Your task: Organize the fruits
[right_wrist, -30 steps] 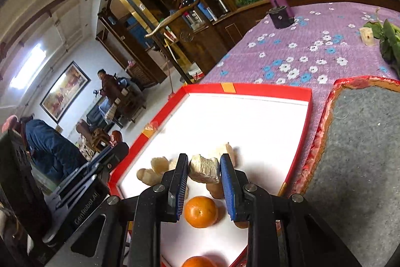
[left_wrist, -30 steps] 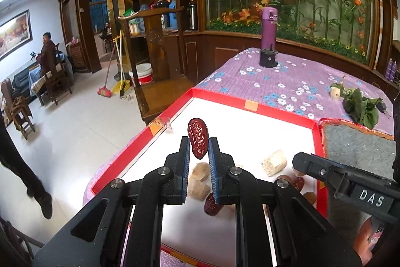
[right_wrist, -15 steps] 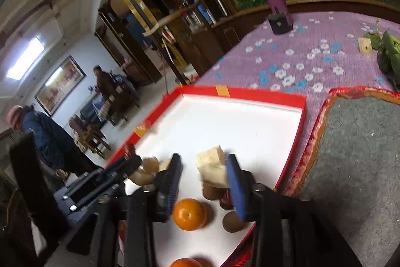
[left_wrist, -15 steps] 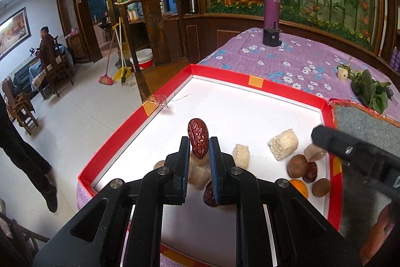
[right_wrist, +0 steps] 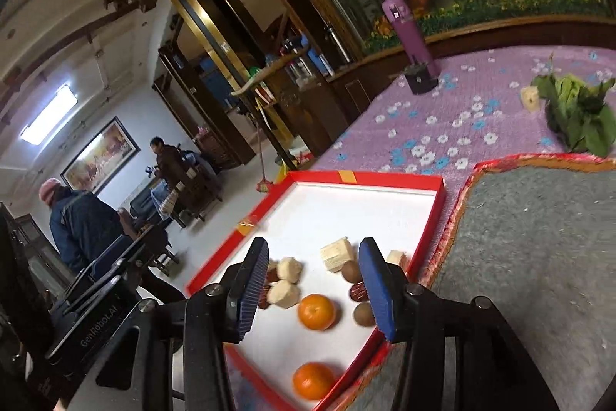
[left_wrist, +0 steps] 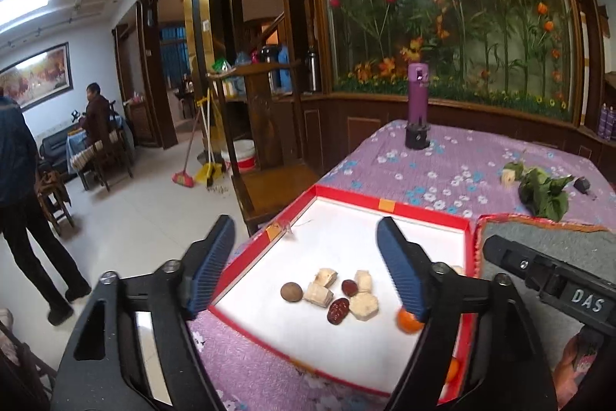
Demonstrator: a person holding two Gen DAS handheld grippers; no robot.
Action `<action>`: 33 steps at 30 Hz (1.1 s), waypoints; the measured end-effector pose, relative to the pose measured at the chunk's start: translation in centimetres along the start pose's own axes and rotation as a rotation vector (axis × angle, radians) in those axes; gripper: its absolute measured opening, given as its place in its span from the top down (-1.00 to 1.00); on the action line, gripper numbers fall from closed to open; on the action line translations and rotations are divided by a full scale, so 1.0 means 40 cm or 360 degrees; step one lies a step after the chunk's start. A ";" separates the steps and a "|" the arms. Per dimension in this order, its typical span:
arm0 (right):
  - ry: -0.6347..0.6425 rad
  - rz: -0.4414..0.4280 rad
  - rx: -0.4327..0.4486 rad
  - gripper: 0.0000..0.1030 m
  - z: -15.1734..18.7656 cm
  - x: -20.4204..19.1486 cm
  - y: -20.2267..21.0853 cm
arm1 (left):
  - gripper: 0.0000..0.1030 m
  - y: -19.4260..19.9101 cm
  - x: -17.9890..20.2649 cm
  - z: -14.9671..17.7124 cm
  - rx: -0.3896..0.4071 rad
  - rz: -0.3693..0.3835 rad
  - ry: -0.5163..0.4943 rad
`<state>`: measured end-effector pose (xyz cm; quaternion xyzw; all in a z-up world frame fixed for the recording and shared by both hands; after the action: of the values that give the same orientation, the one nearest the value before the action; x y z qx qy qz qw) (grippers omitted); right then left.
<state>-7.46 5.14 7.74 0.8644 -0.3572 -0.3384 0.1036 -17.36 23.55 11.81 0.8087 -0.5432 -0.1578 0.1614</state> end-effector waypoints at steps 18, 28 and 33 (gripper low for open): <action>0.0128 0.0090 0.0380 0.01 0.081 -0.112 0.396 | -0.83 0.275 0.049 0.013 0.0146 0.0057 -0.0047; 0.0212 0.0147 0.0529 -0.38 0.160 -0.178 0.557 | -0.83 0.393 0.056 0.028 0.0206 0.0161 -0.0058; 0.0242 0.0146 0.0584 -0.46 0.170 -0.185 0.582 | -0.83 0.396 0.052 0.028 0.0221 0.0096 -0.0049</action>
<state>-28.50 -6.18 16.20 0.8747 -0.4430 -0.1963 -0.0136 -30.21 15.85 17.49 0.7988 -0.5792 -0.1273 0.1013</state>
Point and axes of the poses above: each gripper's, at about its wrist camera, not at the fingertips, and y roughly against the way its jaws point, x to its right, z to its underside, the point moved 1 cm from there along -y, roughly the way its jaws point, and after that the axes turned 2 degrees about -x, right-handed, at the moved point
